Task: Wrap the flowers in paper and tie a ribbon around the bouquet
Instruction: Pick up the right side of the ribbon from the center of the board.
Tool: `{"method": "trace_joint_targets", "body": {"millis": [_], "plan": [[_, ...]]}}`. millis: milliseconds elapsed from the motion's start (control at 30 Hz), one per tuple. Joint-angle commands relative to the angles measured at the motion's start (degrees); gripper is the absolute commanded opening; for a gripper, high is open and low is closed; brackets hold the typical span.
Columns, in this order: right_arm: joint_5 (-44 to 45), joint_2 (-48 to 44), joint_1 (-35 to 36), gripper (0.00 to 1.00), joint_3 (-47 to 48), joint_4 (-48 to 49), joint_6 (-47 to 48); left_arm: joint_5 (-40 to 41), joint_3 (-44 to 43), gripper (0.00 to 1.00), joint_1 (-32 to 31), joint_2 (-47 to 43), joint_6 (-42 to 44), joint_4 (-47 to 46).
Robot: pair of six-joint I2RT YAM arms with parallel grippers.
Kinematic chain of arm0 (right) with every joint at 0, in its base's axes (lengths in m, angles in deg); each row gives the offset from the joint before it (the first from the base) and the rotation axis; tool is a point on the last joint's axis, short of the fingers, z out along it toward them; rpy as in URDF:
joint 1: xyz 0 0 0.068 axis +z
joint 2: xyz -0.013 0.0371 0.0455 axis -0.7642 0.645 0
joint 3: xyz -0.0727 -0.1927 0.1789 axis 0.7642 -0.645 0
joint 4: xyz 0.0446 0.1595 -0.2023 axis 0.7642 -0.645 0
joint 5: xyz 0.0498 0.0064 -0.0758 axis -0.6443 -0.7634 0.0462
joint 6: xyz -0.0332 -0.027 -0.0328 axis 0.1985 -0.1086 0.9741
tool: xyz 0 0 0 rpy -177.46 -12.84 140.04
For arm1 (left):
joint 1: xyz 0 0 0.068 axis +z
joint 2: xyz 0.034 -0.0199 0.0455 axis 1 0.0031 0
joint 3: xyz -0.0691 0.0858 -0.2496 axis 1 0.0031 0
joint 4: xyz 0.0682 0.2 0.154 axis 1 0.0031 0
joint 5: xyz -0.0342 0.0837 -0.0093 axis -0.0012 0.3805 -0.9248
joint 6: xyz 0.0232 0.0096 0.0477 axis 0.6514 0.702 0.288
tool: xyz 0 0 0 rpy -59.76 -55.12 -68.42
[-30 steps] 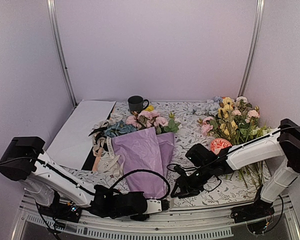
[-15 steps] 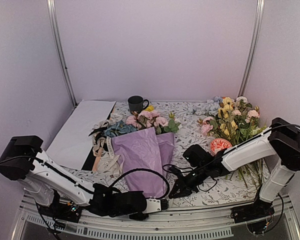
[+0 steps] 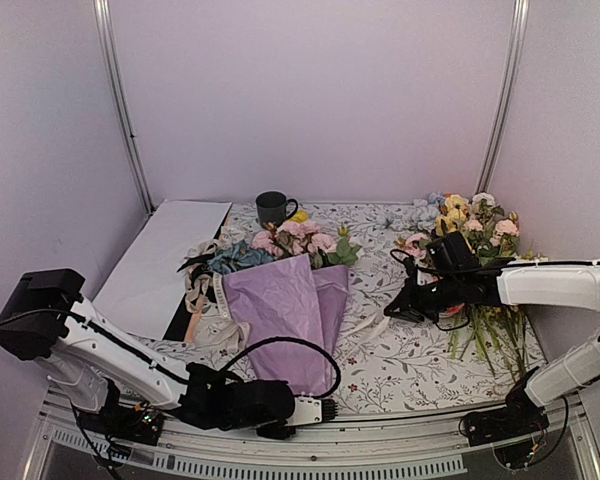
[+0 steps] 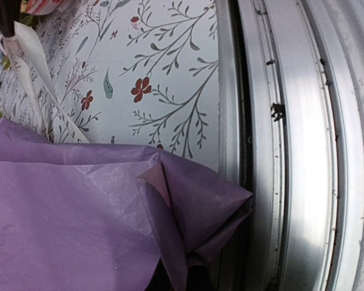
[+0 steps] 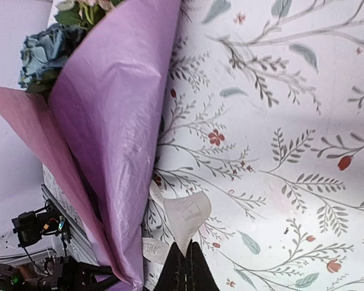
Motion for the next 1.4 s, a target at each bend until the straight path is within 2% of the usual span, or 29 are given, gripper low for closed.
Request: {"method": "trace_joint_targets", "body": {"millis": [0, 167, 400, 667, 800, 900, 1033, 1367], "plan": [[7.52, -5.88, -0.35, 0.0, 4.43, -8.88, 4.78, -1.31, -0.68, 0.0, 1.39, 0.16, 1.19, 1.69], [10.65, -11.44, -2.39, 0.0, 6.5, -15.6, 6.55, -1.54, -1.05, 0.0, 1.95, 0.56, 1.97, 1.24], [16.42, -14.26, -2.71, 0.0, 13.33, -27.04, 10.23, -1.6, -1.14, 0.0, 2.54, 0.65, 2.49, 1.23], [6.13, -13.13, -1.83, 0.0, 22.48, -32.0, 19.07, -1.98, -2.09, 0.0, 2.9, 1.42, 2.46, 1.64], [0.94, -10.82, -1.67, 0.0, 22.85, -34.01, 21.89, -1.73, -2.68, 0.0, 3.06, 1.78, 2.67, 1.84], [-2.5, -12.48, -1.62, 0.0, 24.25, -33.88, 23.25, -1.67, -3.09, 0.0, 3.08, 2.11, 2.69, 1.95], [-1.07, -15.14, -1.59, 0.0, 30.04, -36.23, 24.68, -2.19, -3.27, 0.0, 3.21, 2.46, 3.02, 1.1], [0.76, -13.12, -1.63, 0.0, 39.95, -41.2, 29.72, -3.49, -4.32, 0.0, 3.35, 4.12, 3.59, 1.74]]}}
